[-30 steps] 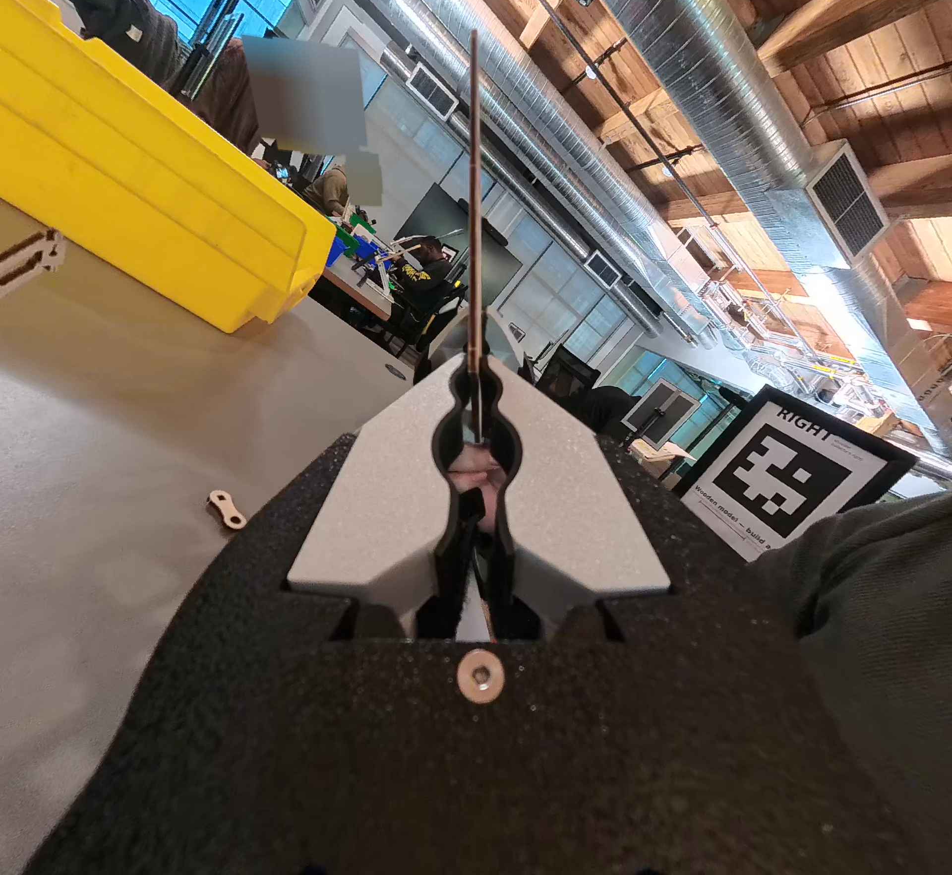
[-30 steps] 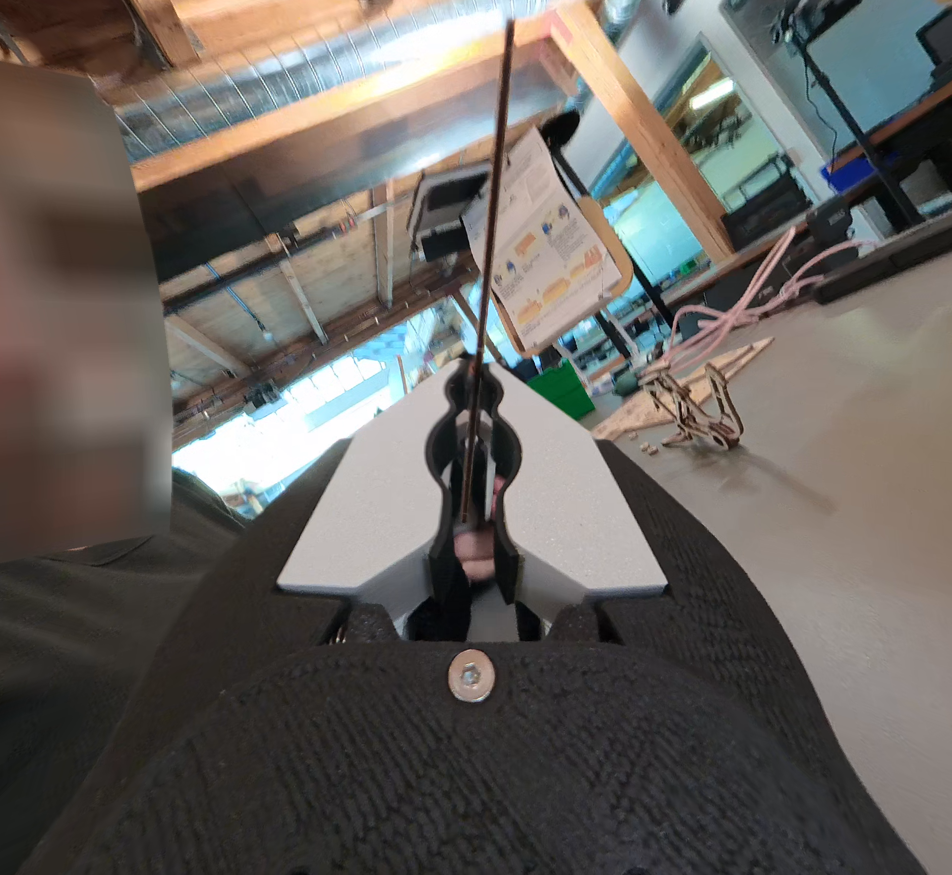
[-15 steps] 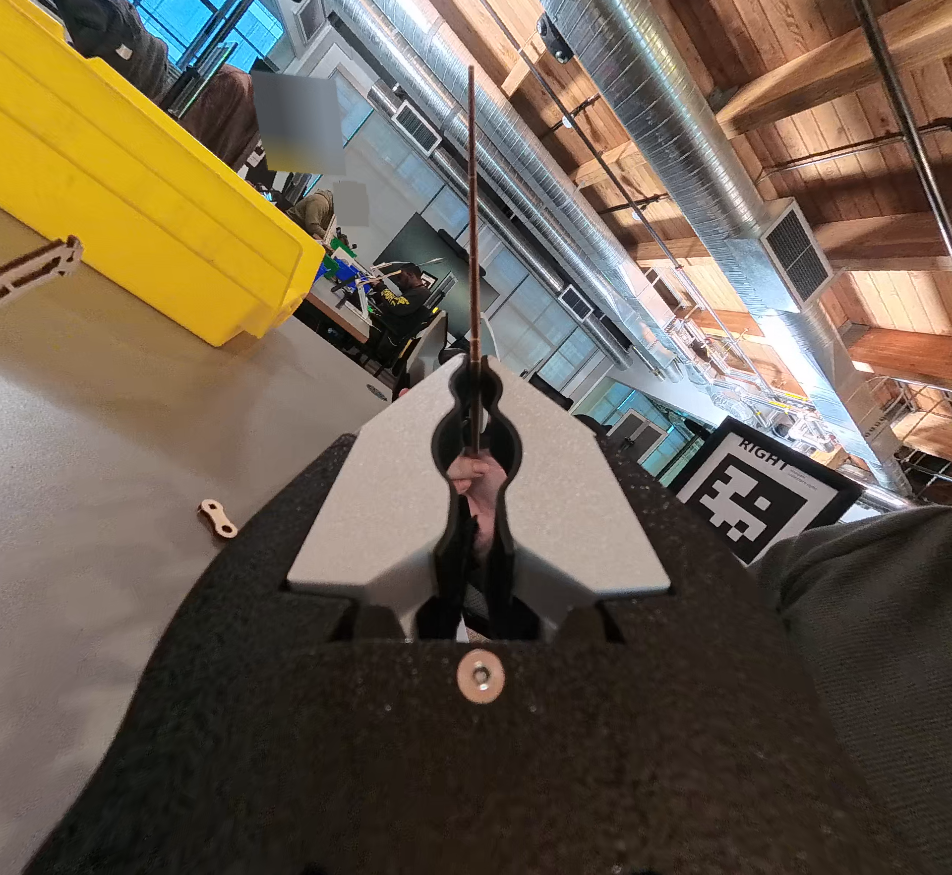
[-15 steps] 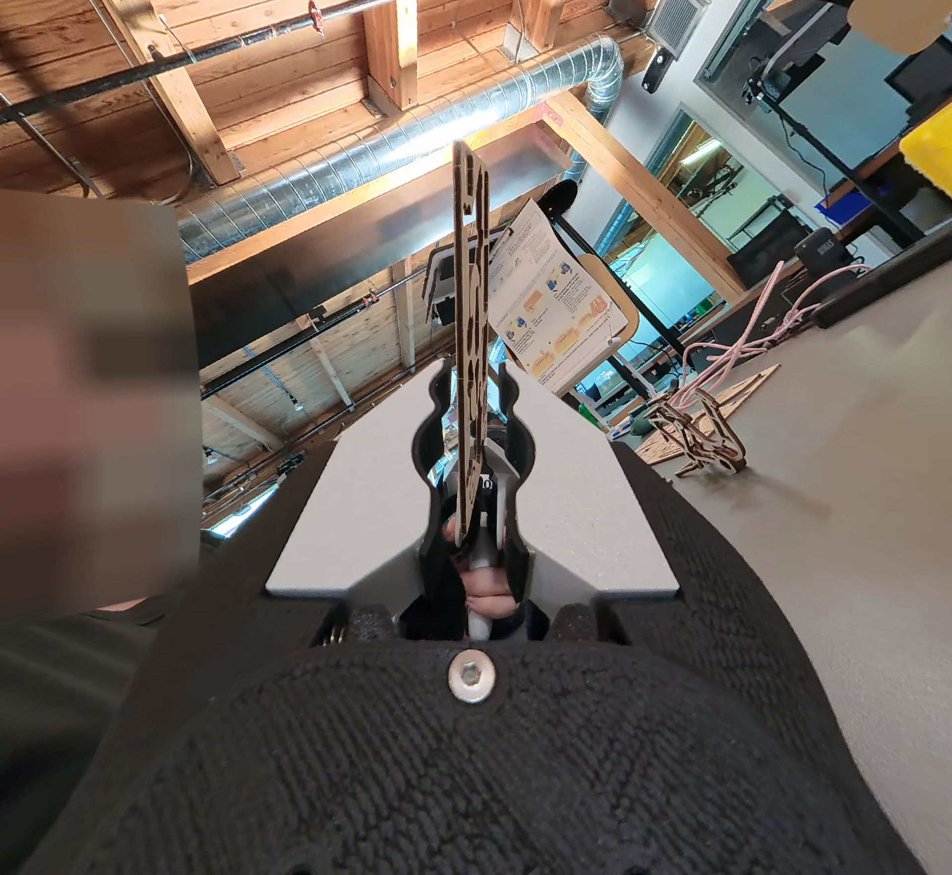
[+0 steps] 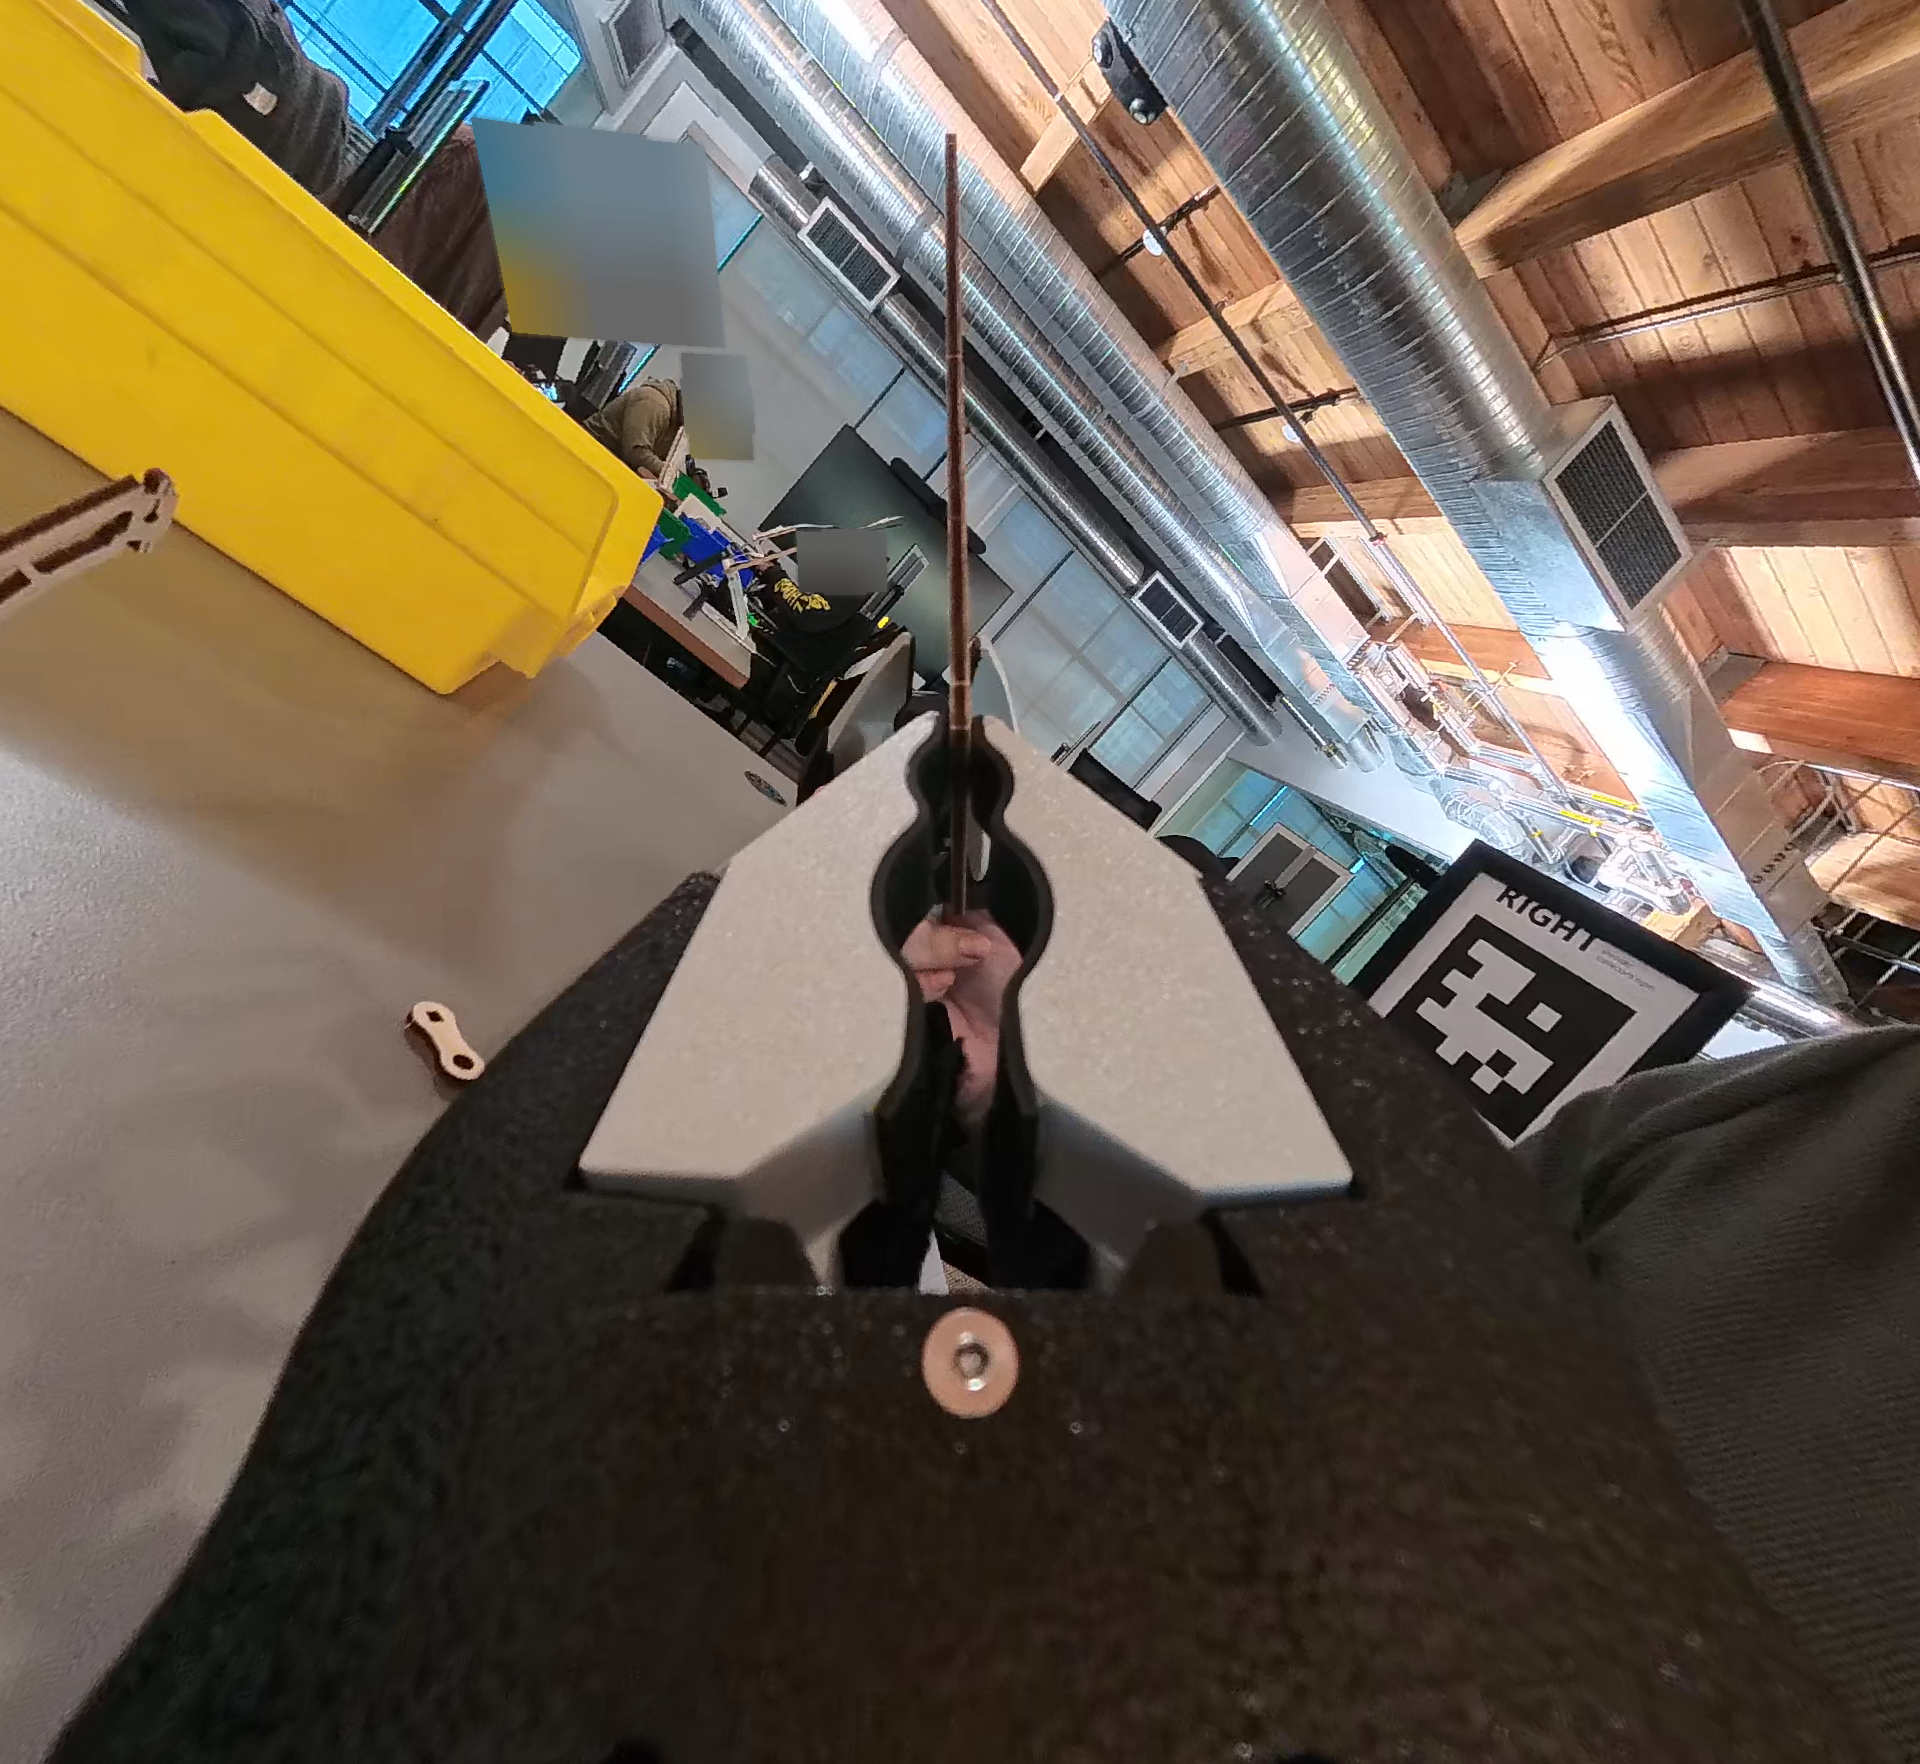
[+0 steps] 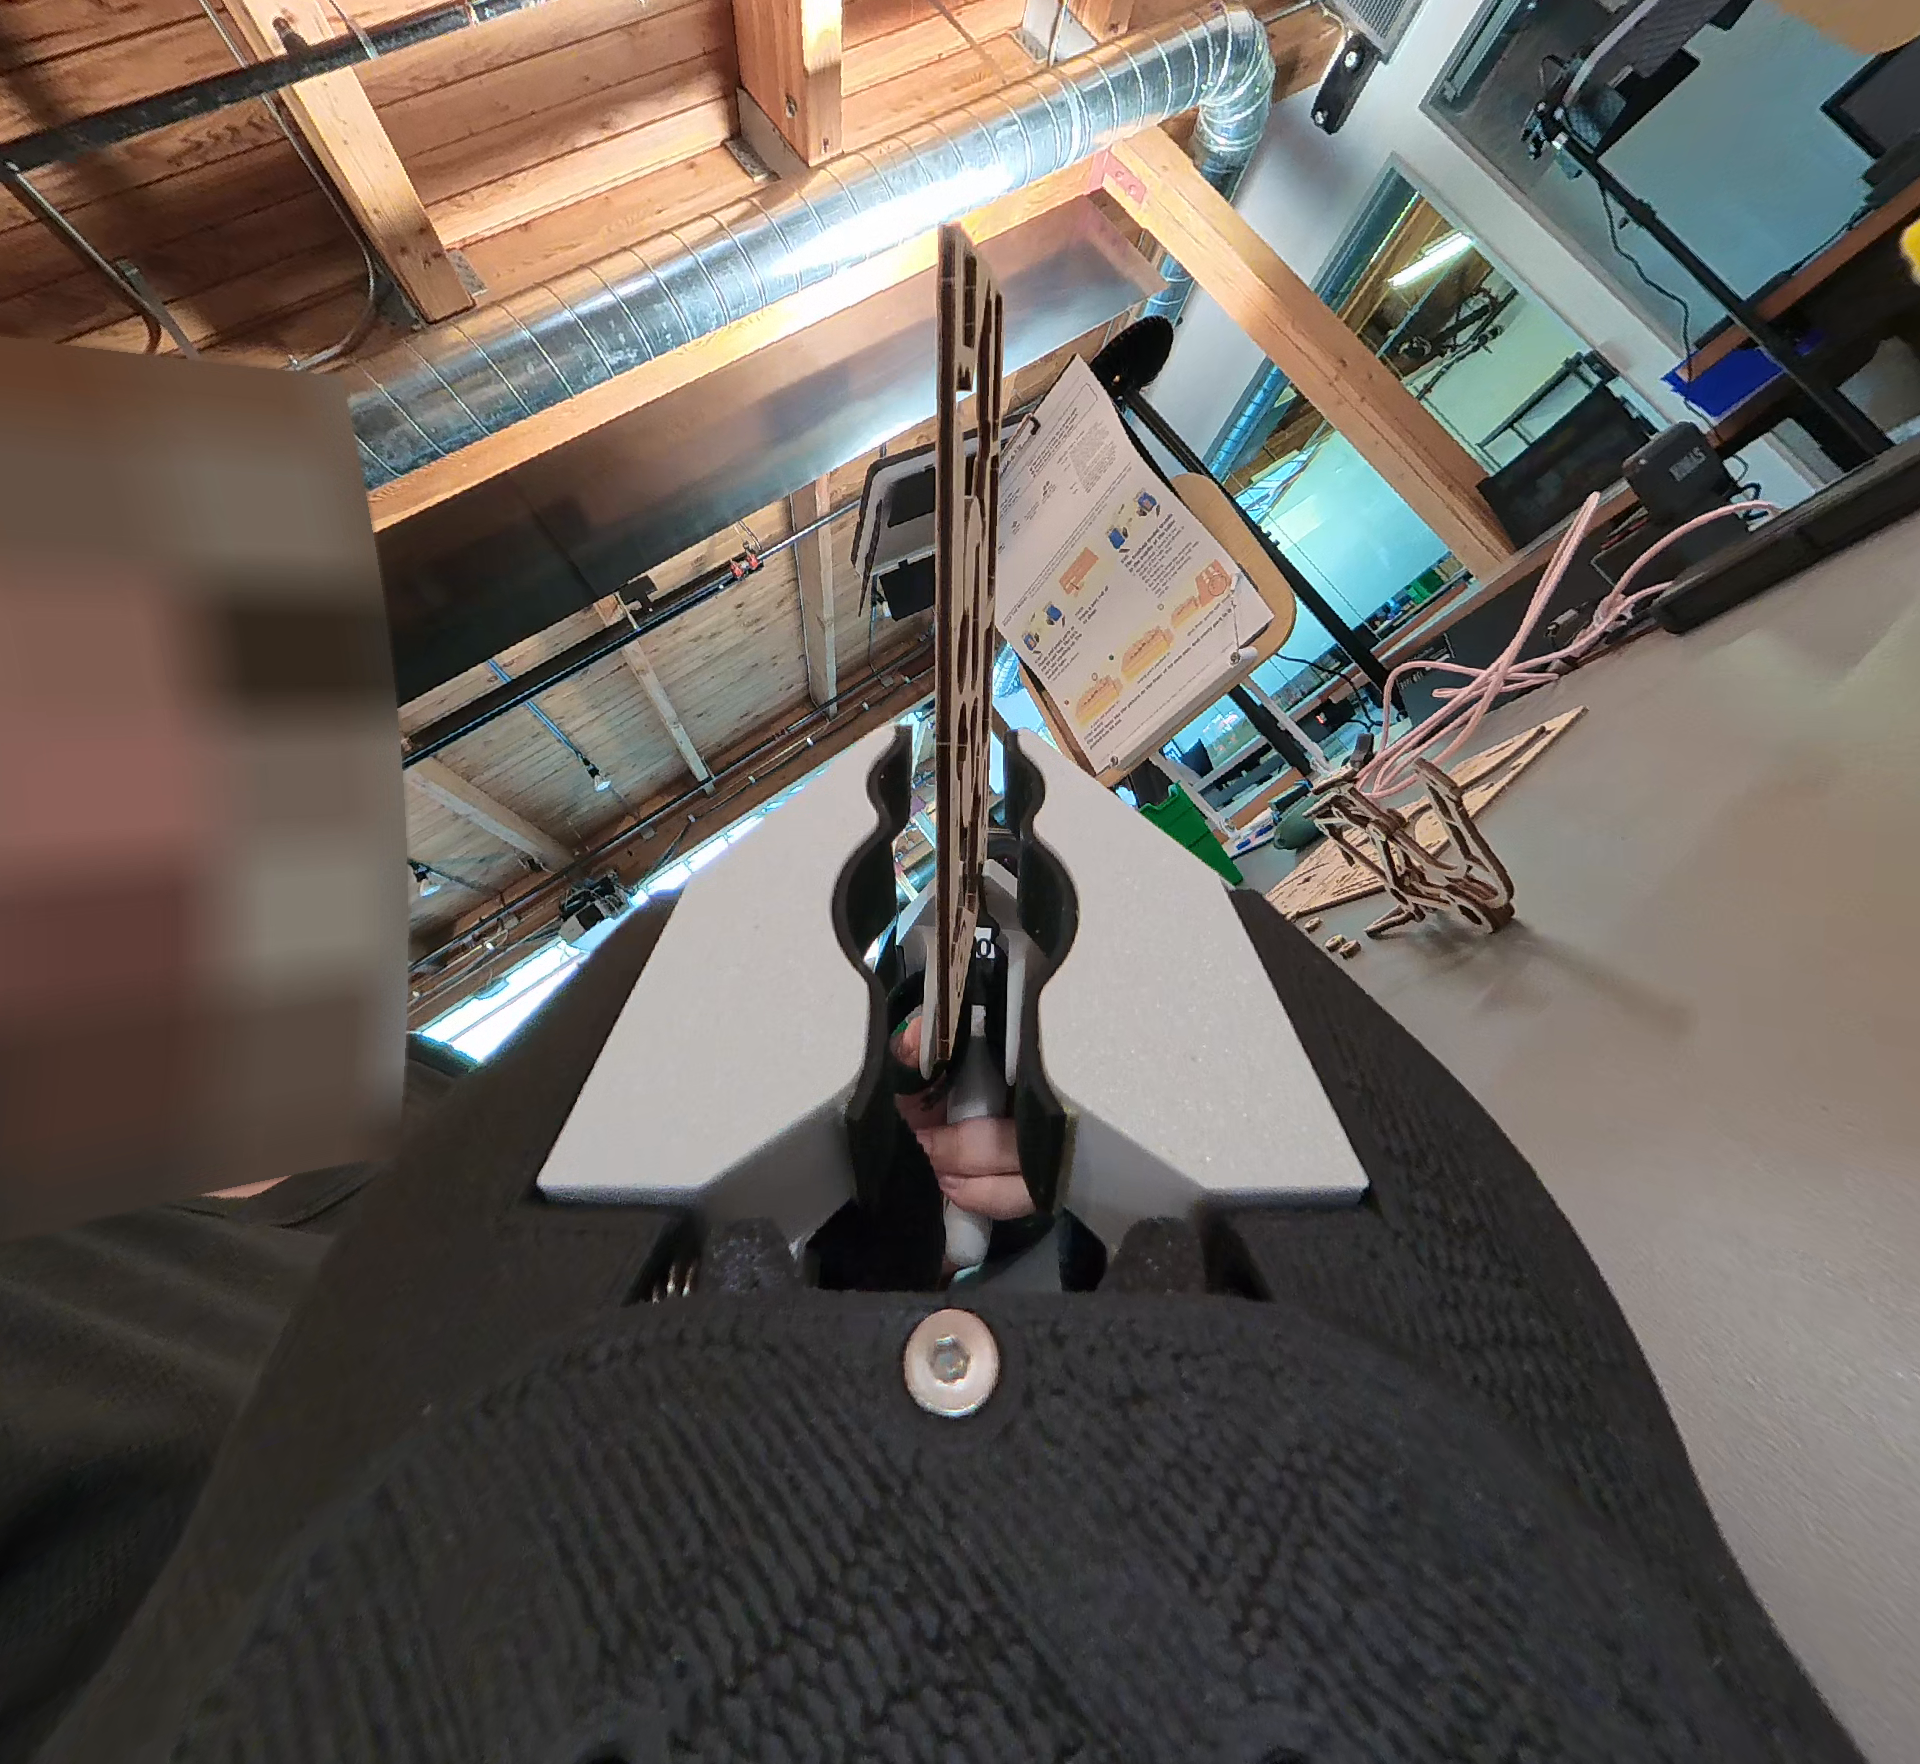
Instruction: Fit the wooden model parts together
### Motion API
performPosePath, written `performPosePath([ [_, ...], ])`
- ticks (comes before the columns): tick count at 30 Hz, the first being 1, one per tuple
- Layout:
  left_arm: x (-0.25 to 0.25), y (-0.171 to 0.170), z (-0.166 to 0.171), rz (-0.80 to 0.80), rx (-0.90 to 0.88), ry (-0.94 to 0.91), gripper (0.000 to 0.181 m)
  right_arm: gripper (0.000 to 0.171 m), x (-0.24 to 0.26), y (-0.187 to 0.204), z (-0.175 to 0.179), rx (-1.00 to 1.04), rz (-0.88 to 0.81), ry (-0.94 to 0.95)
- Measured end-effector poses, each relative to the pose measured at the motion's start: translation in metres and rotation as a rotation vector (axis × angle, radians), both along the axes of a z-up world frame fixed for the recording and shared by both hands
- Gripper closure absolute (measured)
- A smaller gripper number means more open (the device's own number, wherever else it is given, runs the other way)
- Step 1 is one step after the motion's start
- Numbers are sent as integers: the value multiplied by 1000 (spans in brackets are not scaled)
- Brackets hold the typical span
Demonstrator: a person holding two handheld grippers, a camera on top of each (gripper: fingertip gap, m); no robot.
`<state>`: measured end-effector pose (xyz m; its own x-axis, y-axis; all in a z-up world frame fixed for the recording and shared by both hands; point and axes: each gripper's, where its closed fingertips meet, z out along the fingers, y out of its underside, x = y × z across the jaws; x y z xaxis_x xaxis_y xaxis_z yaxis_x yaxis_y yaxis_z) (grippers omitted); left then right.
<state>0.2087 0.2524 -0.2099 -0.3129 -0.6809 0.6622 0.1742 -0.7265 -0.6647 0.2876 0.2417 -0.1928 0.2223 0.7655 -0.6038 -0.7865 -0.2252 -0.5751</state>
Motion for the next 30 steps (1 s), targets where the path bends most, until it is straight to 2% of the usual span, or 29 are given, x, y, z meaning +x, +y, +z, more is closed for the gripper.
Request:
performPosePath([
  [13,3,-4,-3,-8,25,24,181,162,-12,-2,-3,8,5,-82],
  [16,3,-5,-3,-10,28,25,181,171,-15,-3,-3,13,12,-102],
  [20,1,0,-1,37,36,15,180,171,-17,-3,-4,10,6,-122],
  [23,-12,22,7,167,-12,-60,134,171,-14,-3,-4,8,8,-104],
  [27,-33,49,12,224,-179,-189,131,171,-13,-2,-5,-2,10,-101],
  [30,-36,55,11,218,-242,-218,133,171,-17,-1,-7,-11,10,-130],
])
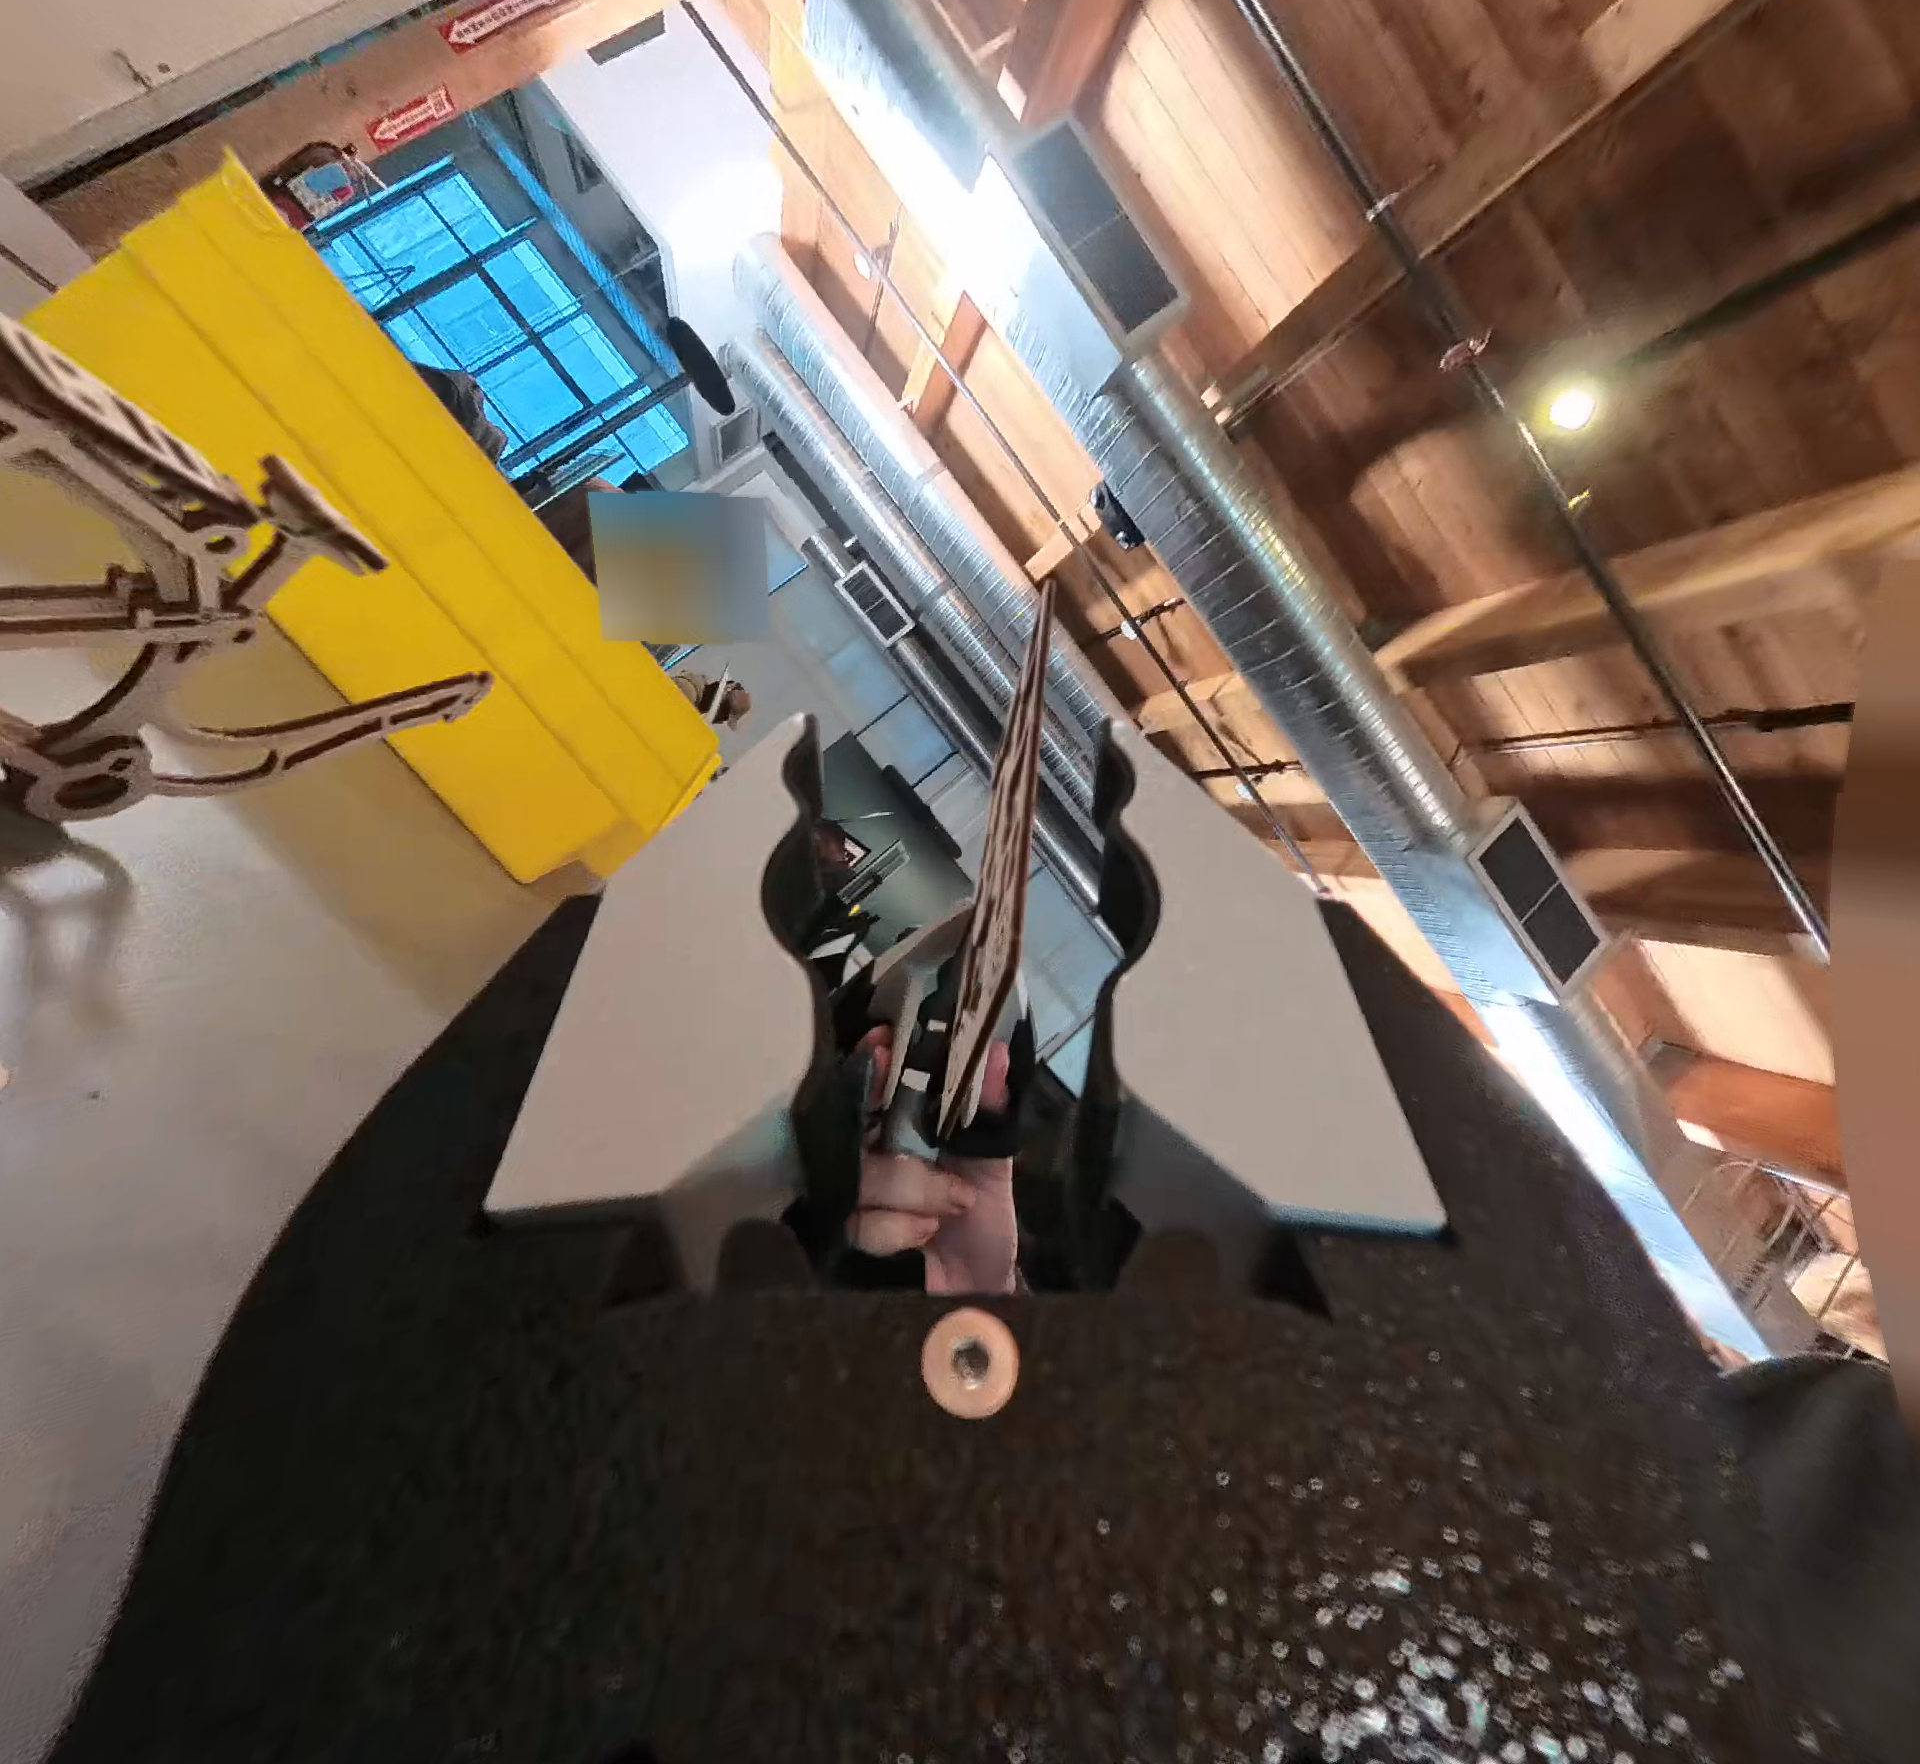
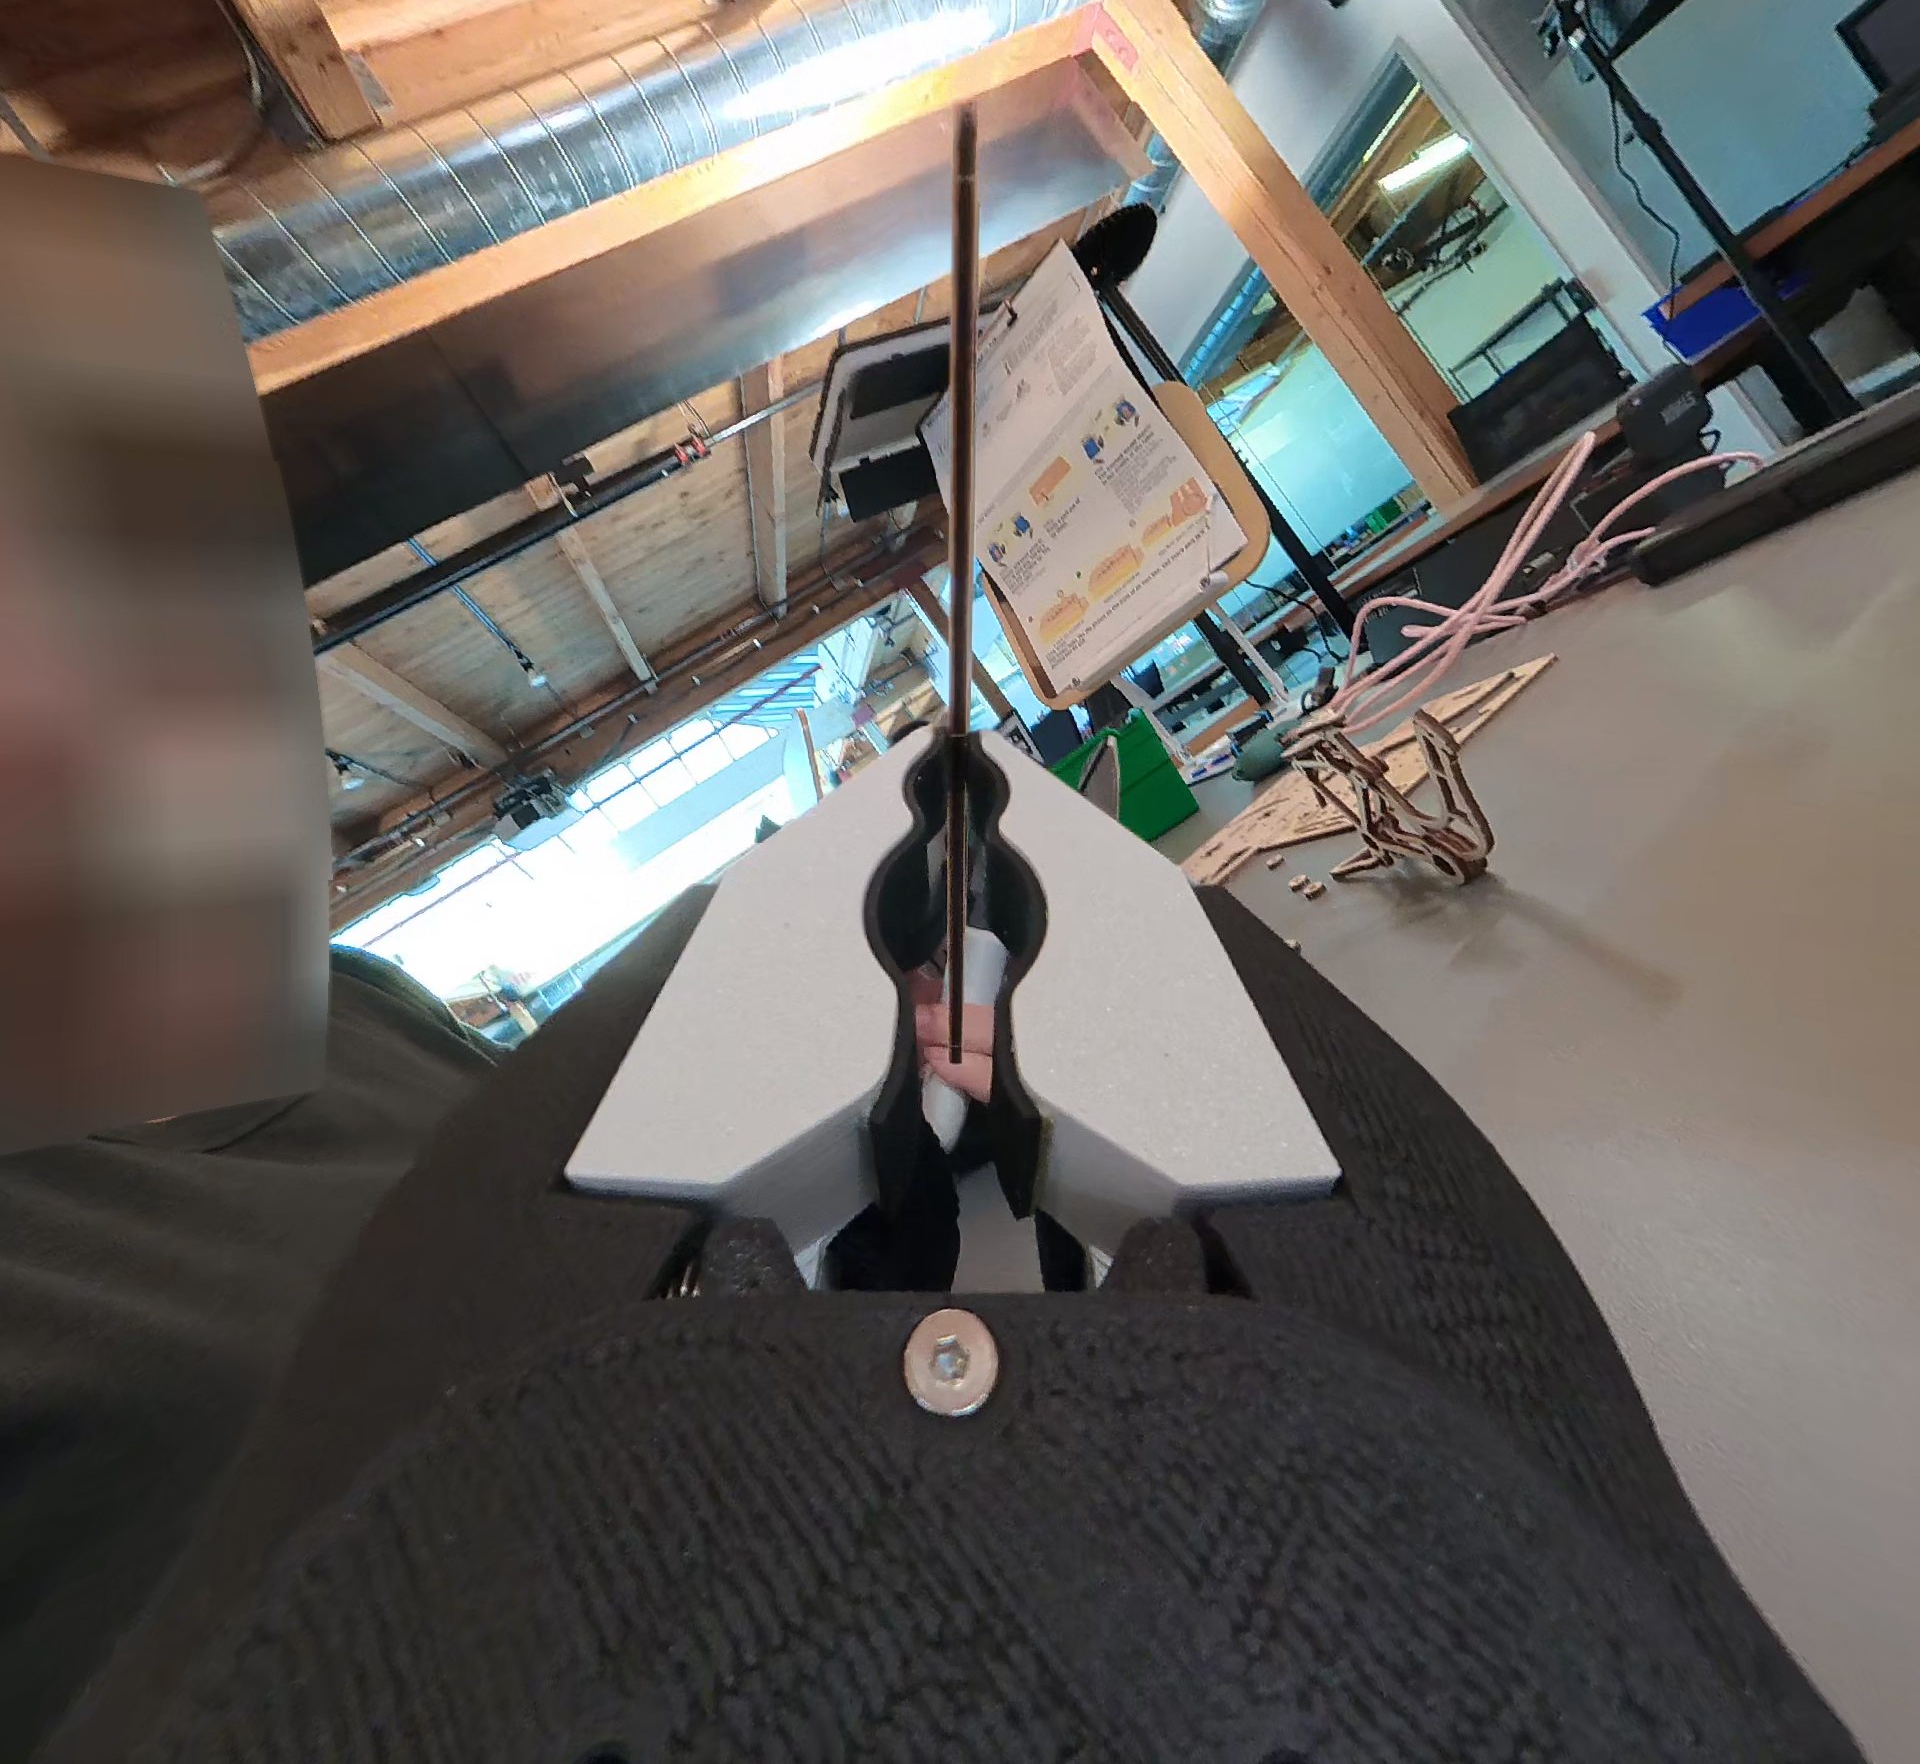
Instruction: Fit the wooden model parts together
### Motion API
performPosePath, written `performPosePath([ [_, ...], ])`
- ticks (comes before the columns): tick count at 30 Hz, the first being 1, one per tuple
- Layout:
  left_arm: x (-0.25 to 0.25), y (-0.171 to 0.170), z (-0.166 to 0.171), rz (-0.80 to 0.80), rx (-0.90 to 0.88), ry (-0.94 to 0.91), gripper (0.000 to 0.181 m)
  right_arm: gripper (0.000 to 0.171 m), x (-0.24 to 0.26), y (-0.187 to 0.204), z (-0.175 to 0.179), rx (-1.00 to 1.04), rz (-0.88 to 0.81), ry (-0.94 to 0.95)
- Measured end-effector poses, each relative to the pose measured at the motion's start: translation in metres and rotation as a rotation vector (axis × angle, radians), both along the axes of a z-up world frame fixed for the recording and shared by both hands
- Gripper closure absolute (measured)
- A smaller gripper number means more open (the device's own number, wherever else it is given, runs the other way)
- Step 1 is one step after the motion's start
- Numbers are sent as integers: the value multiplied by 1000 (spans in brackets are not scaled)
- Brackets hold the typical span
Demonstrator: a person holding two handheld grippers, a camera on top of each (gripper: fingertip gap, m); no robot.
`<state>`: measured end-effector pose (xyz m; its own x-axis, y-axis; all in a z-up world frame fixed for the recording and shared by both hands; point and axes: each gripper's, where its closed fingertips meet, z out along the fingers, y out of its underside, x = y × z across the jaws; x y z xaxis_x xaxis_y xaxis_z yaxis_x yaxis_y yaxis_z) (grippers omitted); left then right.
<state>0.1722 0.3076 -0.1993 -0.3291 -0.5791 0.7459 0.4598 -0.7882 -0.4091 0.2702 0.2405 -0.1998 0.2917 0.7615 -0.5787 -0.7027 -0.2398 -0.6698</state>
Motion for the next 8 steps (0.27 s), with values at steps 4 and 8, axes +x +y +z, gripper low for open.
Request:
performPosePath([
  [4,2,-7,3,-17,40,7,132,171,-5,3,-5,-28,-5,-44],
  [8,2,-6,2,-22,34,6,133,171,-16,5,-12,-68,31,-102],
])
